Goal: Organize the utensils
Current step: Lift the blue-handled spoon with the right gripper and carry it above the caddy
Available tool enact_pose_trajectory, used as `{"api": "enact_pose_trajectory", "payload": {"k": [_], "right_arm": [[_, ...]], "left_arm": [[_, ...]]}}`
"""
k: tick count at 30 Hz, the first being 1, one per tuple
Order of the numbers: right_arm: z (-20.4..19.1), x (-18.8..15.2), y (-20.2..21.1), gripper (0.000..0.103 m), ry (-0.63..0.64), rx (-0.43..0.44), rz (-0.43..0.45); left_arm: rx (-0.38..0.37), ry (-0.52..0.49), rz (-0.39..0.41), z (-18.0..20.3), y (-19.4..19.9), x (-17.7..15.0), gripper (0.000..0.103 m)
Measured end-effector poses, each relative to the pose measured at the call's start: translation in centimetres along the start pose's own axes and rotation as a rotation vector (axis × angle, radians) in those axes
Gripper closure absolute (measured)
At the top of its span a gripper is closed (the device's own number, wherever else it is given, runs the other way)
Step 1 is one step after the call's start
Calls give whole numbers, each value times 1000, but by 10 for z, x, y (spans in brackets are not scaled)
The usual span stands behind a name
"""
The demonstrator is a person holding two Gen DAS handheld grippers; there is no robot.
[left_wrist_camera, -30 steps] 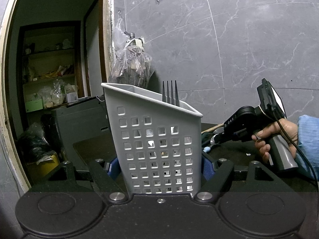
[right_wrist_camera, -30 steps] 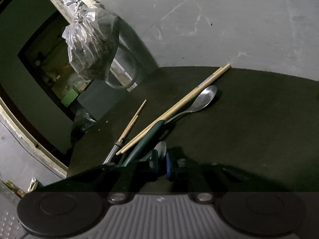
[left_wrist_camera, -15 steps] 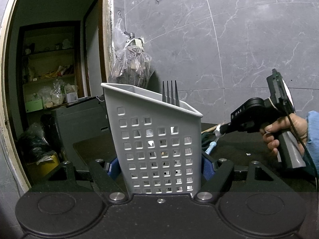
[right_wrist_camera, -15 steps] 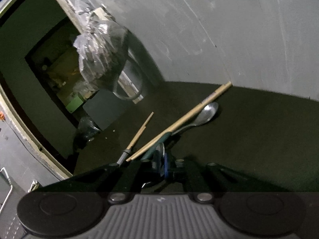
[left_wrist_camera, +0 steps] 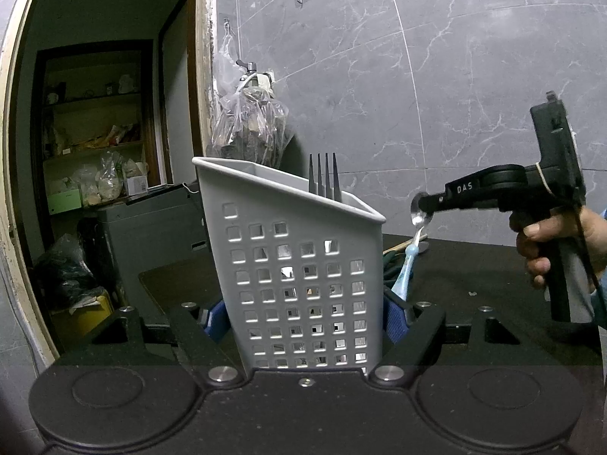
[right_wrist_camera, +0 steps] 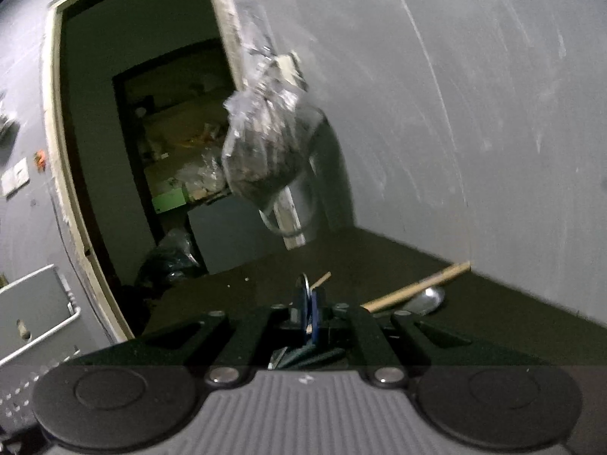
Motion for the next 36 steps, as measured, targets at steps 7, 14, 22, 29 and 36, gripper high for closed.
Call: {"api": "enact_pose_trajectory", "payload": {"k": [7,14,22,29,36], "right_arm": [[-31,-1,28,100,195,-7,143],[-53,0,56,100,290,-5,276],[-68,15,100,100,315,14,514],[-85,31,129,100,298,86,672],[-111,37,133,100,310,218,718]], "left_arm": [[0,0,0,0,0,0,25],[0,0,0,0,0,0,25],[0,-1,0,0,0,0,25],[-2,-6,-1,-1,0,0,25],[-5,-8,-1,-1,1,0,25]]}}
Point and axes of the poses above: each gripper's, at about its wrist camera, not at the fingertips, and y roughly against the way its jaws point, z to its right, x to its top, the point moved 1 cm from there along -y, roughly the way its jaws point, and after that the axes turned 12 degrees about -x, right-handed, at the moved point
